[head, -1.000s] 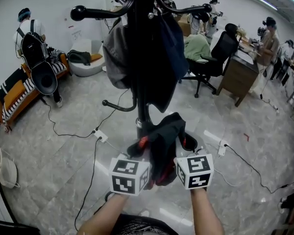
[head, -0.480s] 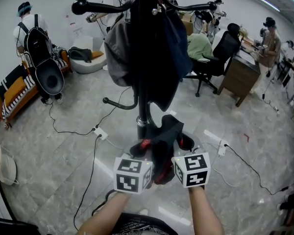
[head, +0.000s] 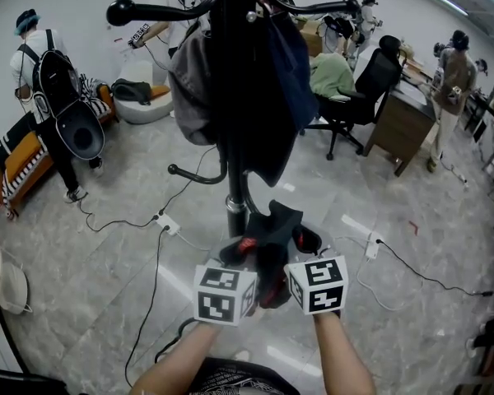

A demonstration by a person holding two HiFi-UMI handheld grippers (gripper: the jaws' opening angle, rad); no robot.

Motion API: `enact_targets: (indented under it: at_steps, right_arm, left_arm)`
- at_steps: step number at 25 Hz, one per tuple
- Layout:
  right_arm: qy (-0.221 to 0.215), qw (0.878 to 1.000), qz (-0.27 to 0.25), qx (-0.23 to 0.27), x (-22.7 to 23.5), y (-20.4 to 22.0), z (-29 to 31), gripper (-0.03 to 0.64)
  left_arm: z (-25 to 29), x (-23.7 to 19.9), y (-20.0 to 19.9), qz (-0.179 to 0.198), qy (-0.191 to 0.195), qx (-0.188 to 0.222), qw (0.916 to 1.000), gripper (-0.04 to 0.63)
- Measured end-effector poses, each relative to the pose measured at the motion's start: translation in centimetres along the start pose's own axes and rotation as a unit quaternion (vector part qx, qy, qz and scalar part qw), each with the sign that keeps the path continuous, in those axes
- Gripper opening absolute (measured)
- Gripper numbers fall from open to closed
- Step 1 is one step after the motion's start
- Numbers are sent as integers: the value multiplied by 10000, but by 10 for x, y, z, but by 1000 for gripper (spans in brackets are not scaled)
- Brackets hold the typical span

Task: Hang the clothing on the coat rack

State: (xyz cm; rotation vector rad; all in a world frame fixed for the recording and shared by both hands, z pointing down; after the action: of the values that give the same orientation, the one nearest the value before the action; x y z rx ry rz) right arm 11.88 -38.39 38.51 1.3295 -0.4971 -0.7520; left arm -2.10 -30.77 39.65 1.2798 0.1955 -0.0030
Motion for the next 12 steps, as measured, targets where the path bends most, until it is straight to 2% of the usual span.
enact_targets:
  at_steps: [12]
  right_arm:
    - [-40,9999,79,-59,-3,11,0,34]
  left_arm:
    - [4,4,6,50,132,-70,9999,34]
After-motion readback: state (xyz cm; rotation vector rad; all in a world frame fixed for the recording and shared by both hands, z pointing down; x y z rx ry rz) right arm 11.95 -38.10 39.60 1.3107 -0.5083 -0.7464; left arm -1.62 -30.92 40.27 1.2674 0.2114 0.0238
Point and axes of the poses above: the fingertips, and each gripper's own axes: z forward along the fingers, x to its right, y out of its underside, the point moved 9 cm from there along -z, backward along the fingers, and after that the axes turned 6 degrees about x, right-handed, at the moved point
